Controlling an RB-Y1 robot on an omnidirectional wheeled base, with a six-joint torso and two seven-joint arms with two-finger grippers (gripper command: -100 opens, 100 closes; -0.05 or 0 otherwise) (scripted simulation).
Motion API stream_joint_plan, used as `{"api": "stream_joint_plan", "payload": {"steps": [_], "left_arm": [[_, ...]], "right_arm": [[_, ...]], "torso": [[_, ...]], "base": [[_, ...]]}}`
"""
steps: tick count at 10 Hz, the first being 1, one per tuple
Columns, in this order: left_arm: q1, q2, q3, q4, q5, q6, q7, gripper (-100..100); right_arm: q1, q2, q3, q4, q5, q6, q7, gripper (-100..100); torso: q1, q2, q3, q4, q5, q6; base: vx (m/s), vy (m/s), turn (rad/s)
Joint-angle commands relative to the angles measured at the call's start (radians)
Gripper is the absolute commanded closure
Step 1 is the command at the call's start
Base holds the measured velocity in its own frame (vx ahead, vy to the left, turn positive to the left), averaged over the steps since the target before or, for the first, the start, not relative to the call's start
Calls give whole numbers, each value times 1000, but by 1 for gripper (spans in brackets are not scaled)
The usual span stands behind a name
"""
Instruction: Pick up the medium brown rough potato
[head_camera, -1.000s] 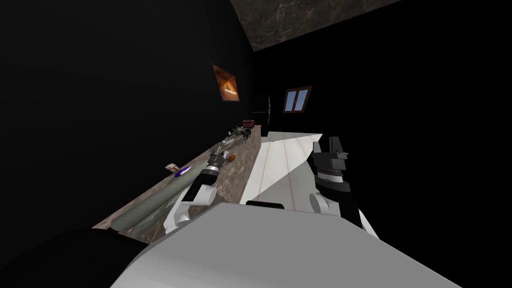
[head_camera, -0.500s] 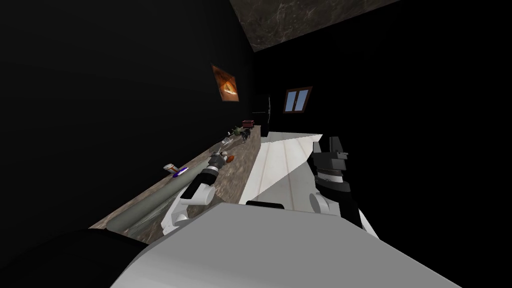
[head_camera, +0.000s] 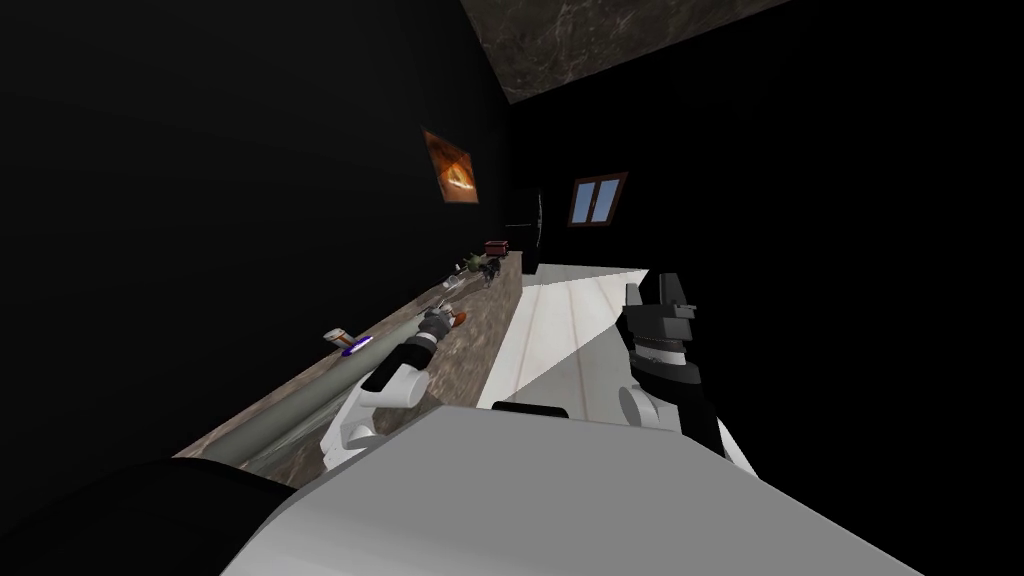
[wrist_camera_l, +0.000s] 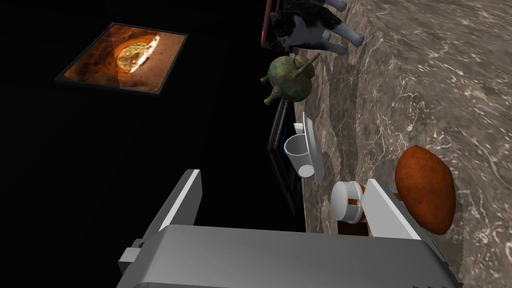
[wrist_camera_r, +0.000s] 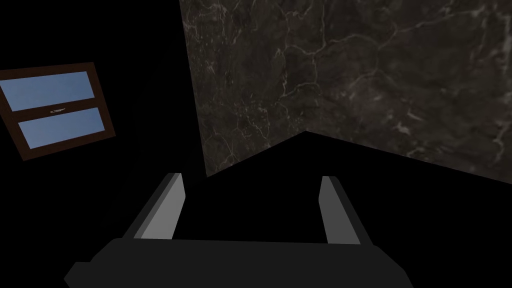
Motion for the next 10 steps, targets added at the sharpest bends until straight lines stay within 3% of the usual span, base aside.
{"api": "stream_joint_plan", "payload": {"steps": [1, 10], "left_arm": [[-3, 7, 8, -8, 20, 50, 8, -100], [-42, 25, 31, -3, 78, 300, 29, -100]], "right_arm": [[0, 0, 0, 0, 0, 0, 0, 0], [0, 0, 0, 0, 0, 0, 0, 0]], "torso": [[0, 0, 0, 0, 0, 0], [0, -2, -1, 0, 0, 0]], "base": [[54, -32, 47], [67, -26, 49]]}}
